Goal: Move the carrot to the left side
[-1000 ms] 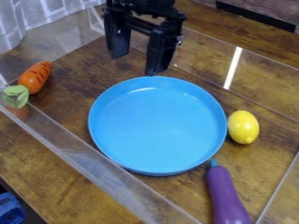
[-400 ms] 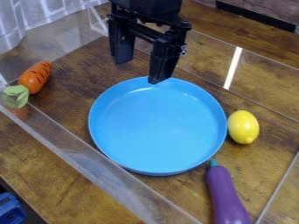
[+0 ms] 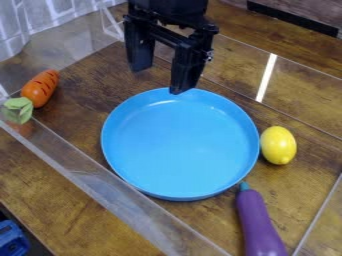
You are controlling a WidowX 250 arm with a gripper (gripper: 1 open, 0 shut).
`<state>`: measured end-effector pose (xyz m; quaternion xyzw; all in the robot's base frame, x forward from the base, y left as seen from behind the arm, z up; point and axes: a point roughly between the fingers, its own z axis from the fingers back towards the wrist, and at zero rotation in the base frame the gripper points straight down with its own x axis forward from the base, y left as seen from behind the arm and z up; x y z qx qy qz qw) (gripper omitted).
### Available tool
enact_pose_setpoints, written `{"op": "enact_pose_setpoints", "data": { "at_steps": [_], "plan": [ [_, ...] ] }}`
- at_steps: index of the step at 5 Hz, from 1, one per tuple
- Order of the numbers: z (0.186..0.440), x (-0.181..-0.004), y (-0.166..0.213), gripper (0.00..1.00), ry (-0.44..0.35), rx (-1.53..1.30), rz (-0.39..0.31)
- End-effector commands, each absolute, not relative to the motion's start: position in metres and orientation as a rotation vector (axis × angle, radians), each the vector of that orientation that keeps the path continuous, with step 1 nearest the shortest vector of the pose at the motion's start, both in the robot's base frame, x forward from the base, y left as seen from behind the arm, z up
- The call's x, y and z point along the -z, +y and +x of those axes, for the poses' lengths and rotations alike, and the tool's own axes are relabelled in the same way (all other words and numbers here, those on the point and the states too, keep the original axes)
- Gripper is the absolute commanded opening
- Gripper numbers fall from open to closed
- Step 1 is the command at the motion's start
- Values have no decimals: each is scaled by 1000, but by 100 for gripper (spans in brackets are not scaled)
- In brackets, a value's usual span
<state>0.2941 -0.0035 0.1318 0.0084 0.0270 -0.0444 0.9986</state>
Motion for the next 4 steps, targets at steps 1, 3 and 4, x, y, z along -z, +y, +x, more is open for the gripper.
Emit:
{"op": "enact_pose_setpoints", "data": {
  "at_steps": [1,3,4],
  "plan": [
    [305,-146,1,100,-9,81,24],
    [306,-144,6,100,-6,72,26],
    [307,-144,8,100,-4,67,30]
  ]
}}
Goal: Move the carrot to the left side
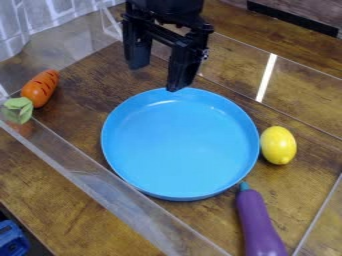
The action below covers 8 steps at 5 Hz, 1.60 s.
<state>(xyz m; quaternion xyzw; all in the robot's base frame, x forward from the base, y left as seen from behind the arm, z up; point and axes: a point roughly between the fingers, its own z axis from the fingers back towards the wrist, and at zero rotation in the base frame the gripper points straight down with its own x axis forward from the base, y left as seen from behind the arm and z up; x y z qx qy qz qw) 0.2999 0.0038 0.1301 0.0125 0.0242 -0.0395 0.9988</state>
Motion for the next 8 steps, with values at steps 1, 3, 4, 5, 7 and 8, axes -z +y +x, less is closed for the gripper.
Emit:
{"op": "enact_pose_setpoints", "data": {
  "at_steps": [1,3,4,5,7,8],
  "plan": [
    [307,-144,7,100,-9,67,37],
    [308,-140,6,100,-3,71,42],
    [309,-136,7,100,-1,74,42],
    [311,-136,10,100,-3,68,46],
    [314,-141,18,100,-17,49,52],
    [314,-141,22,100,-15,41,56]
  ]
}}
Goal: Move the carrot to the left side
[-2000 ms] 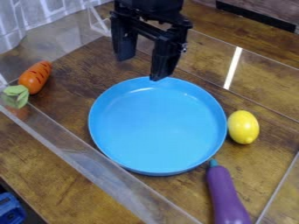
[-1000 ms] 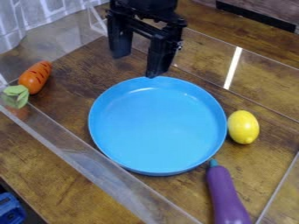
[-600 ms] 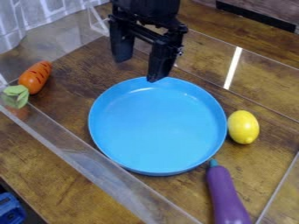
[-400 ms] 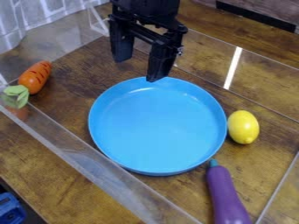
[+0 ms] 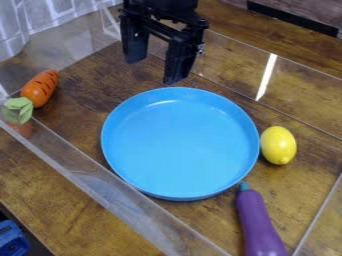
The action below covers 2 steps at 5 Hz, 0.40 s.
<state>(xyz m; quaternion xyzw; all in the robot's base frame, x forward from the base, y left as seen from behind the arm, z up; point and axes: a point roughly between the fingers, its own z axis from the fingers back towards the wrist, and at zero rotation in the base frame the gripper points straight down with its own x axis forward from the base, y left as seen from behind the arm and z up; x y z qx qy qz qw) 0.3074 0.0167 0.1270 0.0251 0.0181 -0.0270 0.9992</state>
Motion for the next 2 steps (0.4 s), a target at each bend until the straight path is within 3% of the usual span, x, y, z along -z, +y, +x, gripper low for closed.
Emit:
{"op": "enact_pose_setpoints", "data": {
  "at_steps": [1,2],
  "plan": [
    [313,-138,18,100,-8,48,60],
    [312,-135,15,100,-4,59,62]
  ]
}}
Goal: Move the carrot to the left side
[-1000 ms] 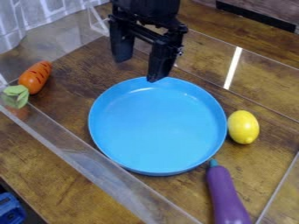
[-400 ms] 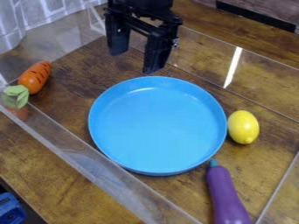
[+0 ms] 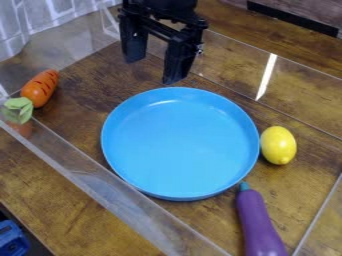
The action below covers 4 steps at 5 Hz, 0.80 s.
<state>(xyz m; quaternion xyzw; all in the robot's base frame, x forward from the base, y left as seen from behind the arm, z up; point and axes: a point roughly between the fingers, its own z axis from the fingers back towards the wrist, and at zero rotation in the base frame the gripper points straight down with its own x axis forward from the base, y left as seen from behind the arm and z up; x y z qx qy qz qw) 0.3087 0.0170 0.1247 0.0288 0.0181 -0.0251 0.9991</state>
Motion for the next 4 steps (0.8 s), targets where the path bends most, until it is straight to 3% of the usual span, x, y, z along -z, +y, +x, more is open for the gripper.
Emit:
{"op": "enact_pose_setpoints", "data": {
  "at_steps": [1,4],
  "plan": [
    [312,-132,11,100,2,70,65],
    [312,-132,12,100,-10,64,72]
  ]
}}
